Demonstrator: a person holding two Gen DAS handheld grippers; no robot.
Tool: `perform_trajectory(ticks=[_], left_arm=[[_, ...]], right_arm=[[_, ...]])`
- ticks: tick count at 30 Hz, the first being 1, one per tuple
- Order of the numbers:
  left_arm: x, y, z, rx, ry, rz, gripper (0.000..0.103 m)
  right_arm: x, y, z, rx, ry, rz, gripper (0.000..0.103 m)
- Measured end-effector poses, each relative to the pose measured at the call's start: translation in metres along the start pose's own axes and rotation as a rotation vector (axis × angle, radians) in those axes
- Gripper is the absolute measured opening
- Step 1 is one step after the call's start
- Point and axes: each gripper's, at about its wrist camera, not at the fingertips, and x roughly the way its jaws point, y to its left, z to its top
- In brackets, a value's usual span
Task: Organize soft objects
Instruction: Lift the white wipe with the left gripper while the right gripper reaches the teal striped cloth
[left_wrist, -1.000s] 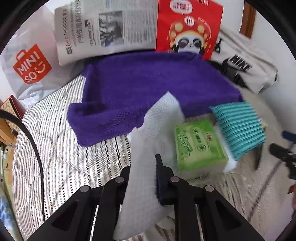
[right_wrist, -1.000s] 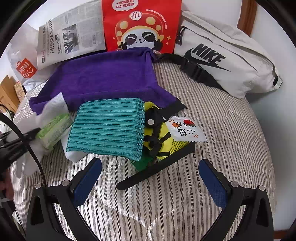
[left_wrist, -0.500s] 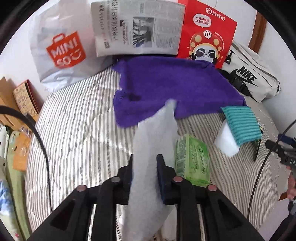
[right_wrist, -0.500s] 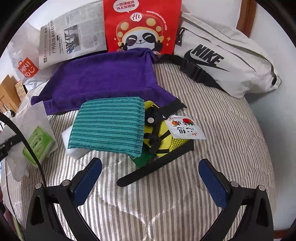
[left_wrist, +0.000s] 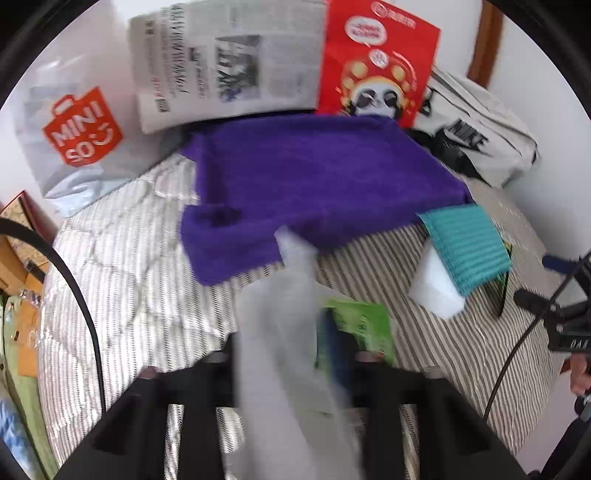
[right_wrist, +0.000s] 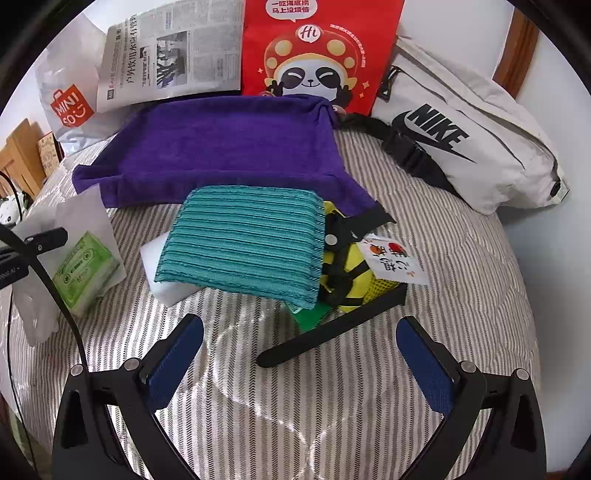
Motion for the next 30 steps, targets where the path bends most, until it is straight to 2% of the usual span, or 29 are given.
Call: perform_trajectory(ticks=[1,2,5,12,15,21,25,30], left_arm=[[0.001,-0.004,-0.002,0.019,-0.002,0.000,0.009],[0.000,-0.008,-0.005,0.033,-0.010,0.001,0.006],[-0.006,-0.007,-0.009,0.021,-0.018,-0.004,0.006],[-0.049,0.007,-0.005,-0.040,-0.112,-0.029,0.006],[-0.062,0.007,-0.001,-0.040,-0.133,-0.007,0.006],[-0.088,0.012,-0.001,-0.057,-0.190,0.009,0.006],[-0.095,0.021,-0.008,-0.070,-0.194,0.015,0.006],[-0.080,0.025,-0.018,-0.079,-0.153,-0.005,0.006]], right_arm=[[0.000,-0.002,0.000,0.005,-0.001,-0.002,0.103],[0.000,-0.004,0.000,0.014,-0.001,-0.002,0.103],[0.003,-0.011,0.000,0.039,0.006,0.006,0.103],[0.000,-0.019,-0.004,0.060,0.002,-0.005,0.103],[-0.002,-0.024,-0.003,0.074,-0.007,0.003,0.103],[-0.002,-0.026,0.000,0.113,-0.016,0.079,0.103],[0.006,-0.017,0.011,0.130,-0.013,0.151,0.103],[0.023,0.002,0.026,0.109,0.002,0.153,0.103]])
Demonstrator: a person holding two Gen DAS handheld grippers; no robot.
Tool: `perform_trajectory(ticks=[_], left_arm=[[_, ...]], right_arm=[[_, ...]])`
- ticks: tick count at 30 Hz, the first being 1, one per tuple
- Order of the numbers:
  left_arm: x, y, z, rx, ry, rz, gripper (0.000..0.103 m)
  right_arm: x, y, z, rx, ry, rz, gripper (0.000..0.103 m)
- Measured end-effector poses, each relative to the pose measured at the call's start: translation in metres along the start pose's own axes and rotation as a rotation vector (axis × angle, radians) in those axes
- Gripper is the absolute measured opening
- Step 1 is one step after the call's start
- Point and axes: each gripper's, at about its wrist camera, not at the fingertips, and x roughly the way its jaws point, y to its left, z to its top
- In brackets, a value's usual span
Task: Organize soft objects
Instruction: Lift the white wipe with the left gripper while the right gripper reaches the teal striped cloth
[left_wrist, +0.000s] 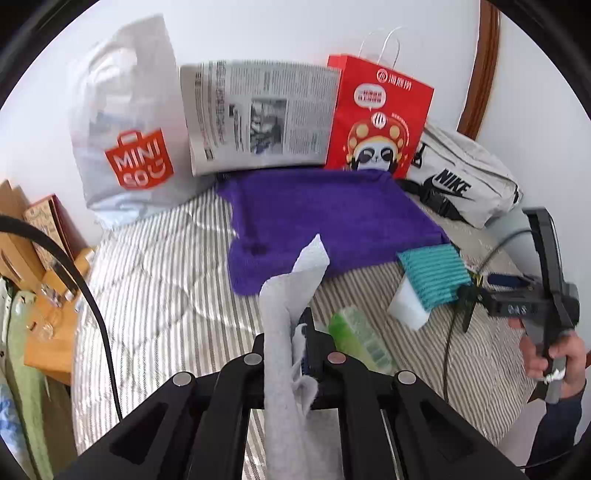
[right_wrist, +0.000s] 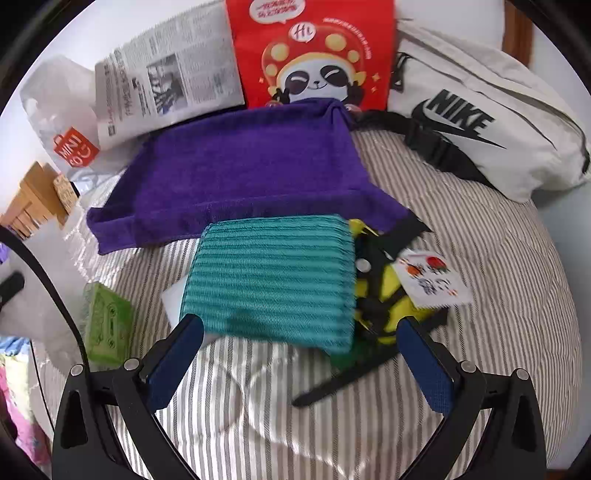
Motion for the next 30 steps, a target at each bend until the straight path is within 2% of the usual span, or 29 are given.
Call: perform_trajectory(ticks=[4,8,14,19,25,27,28,29,30], left_arm=[[0.012,0.005,-0.009,-0.025,0.020,-0.032,0.006],[0.016,0.007,-0.015,-0.026,0.029,-0.043,0.006],[0.017,0.006,-0.017,-0.028,0.018,-0.071,0.006],[0.025,0.005,-0.016,-0.028,0.026,-0.077,0.006],[0.026,0.007,-0.018,-0.026,0.037,-0.067,0.007],[0.027,0.008,-0.018,-0.030,0.039,-0.067,0.006],[0.027,0.009,-0.018,-0.030,0.041,-0.065,0.007],[0.028,0.009,-0.018,-0.028,0.043,-0.061,0.007],[0.028,0.009,-0.018,-0.027,0.044,-0.059,0.007]], right_arm=[[0.014,0.009,0.003,-0.028,0.020,-0.029,0.103],[0.005,0.009,0.002,-0.117,-0.031,-0.089,0.103],[-0.010,0.013,-0.021,-0.328,-0.084,-0.132,0.103],[0.004,0.034,-0.037,-0.526,-0.146,-0.277,0.103],[0.025,0.051,-0.031,-0.631,-0.211,-0.374,0.100],[0.027,0.058,-0.030,-0.675,-0.248,-0.406,0.091],[0.027,0.061,-0.031,-0.700,-0.268,-0.422,0.079],[0.025,0.063,-0.031,-0.711,-0.283,-0.428,0.060],[0.023,0.064,-0.029,-0.711,-0.288,-0.416,0.048]])
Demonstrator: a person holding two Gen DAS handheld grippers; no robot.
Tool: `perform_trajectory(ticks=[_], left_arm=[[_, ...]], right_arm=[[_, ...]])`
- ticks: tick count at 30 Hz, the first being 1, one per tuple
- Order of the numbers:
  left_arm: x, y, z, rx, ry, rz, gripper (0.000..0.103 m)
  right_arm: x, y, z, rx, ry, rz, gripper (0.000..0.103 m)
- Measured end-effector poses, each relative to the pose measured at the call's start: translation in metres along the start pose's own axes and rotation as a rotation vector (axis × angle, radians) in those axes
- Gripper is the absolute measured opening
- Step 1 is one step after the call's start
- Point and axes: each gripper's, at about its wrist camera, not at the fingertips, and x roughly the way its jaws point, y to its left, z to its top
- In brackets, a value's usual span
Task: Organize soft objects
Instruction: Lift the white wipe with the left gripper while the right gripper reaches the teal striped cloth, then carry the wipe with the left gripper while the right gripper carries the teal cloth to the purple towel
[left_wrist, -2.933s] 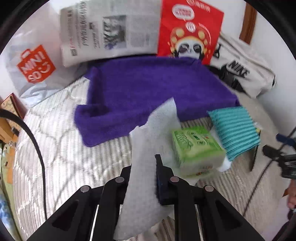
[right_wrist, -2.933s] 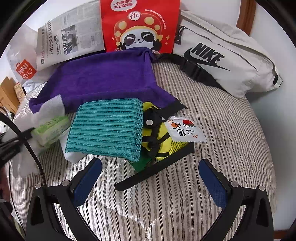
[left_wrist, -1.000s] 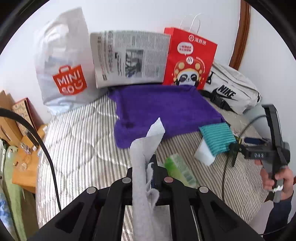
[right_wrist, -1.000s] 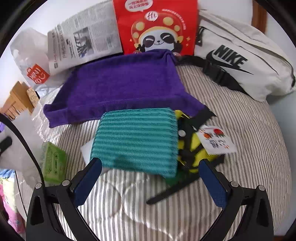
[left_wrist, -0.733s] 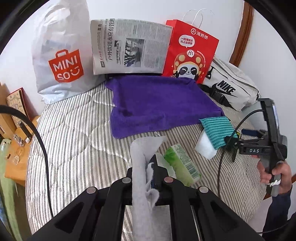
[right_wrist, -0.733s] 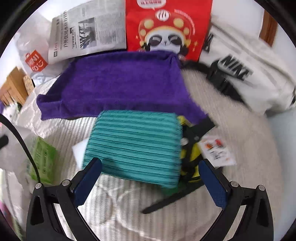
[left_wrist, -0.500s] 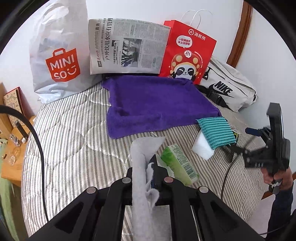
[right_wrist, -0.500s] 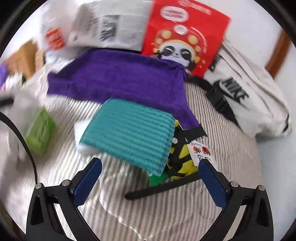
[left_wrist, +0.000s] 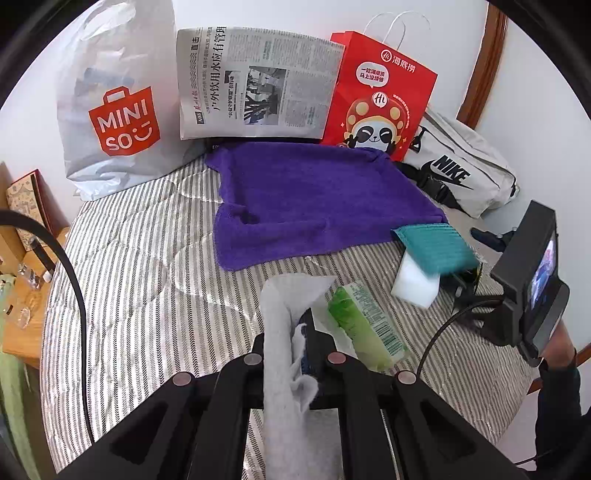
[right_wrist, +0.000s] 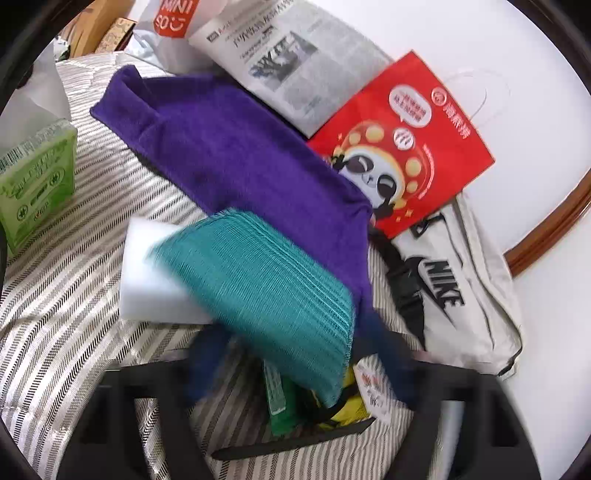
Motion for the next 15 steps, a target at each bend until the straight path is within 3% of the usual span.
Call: perform_trajectory(ticks=[6,12,15], left_arm=[[0.002,-0.001,-0.001,0.003,0.003,-0.009,0.007],[0.001,-0.002,-0.002,0.001,-0.001,-0.021,0.007],[0.000,-0.003,-0.003,-0.001,-0.004,-0.027,0.007]], right_arm=[[-0.018,-0.019,0.003,0.078,-0.024,0.078,0.027],[-0.045,-0.049,0.003,0.265,-0.026,0.325,0.019],[-0.049,-0.052,0.004,0.315,-0.005,0.396,0.019]])
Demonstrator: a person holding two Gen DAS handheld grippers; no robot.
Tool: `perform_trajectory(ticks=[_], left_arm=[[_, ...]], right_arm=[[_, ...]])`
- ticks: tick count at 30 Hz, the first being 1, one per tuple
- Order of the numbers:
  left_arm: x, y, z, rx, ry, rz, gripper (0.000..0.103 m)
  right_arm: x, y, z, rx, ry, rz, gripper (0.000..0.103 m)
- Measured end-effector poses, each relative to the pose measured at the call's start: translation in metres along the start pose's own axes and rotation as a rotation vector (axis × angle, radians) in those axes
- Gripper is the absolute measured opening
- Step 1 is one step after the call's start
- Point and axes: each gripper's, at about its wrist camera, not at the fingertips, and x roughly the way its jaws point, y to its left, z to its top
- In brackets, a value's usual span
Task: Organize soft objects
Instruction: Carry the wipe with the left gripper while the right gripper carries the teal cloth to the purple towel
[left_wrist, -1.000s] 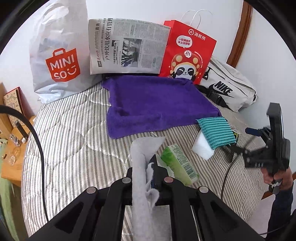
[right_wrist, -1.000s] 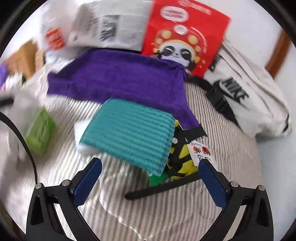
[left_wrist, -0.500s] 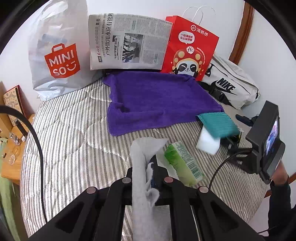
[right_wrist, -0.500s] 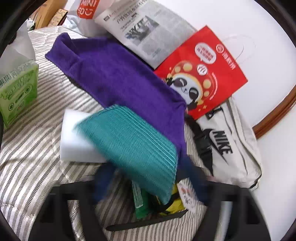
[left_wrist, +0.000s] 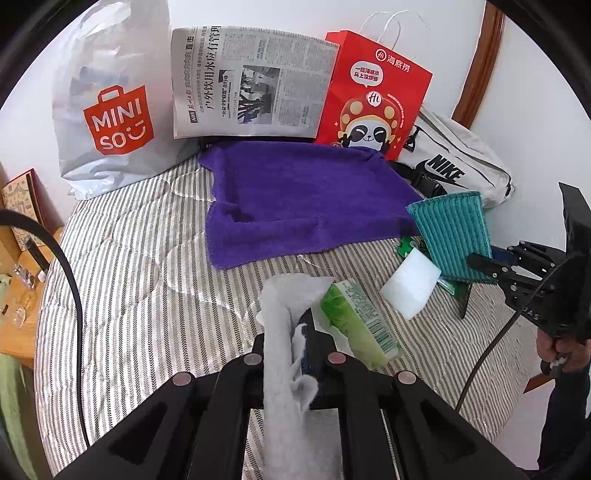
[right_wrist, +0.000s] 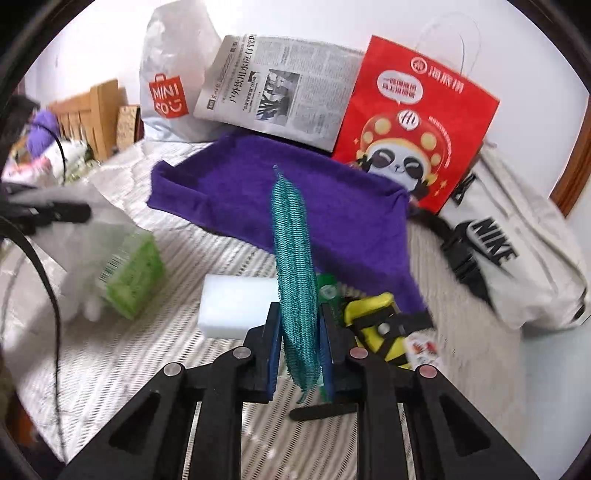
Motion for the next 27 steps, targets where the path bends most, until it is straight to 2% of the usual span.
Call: perform_trajectory(ticks=[1,4,9,15,20,22,27], left_arm=[[0.000,0.000,0.000,-0.001,-0.001,-0.003,0.007],[0.000,-0.001,-0.001,-0.002,0.002,-0.007,0.007],[0.001,-0.001,0.001,-0.002,-0.003,-0.015,0.007],[0.012,-0.001,0.001,-0.018,0.017,-0.029,0.007],[0.021,0.000,0.002,-0.031,0.037,-0.049,0.007],[0.012,-0.001,0.006,-0.030,0.013,-0.042,0.006],[-0.013,-0.004,0.022,-0.022,-0.037,-0.053,0.007]], right_arm=[[0.002,0.000,0.000,0.017,0.004,0.030,0.019],[0.020,-0.002,-0.001,0.059,0.056,0.025,0.019],[0.034,-0.011,0.006,0.153,0.047,0.082,0.023],[0.060,-0.013,0.016,0.225,0.067,0.072,0.020],[0.047,-0.018,0.020,0.245,0.070,0.044,0.019],[0.036,-0.020,0.023,0.235,0.060,0.015,0.019],[0.012,-0.027,0.029,0.246,0.029,0.033,0.019]])
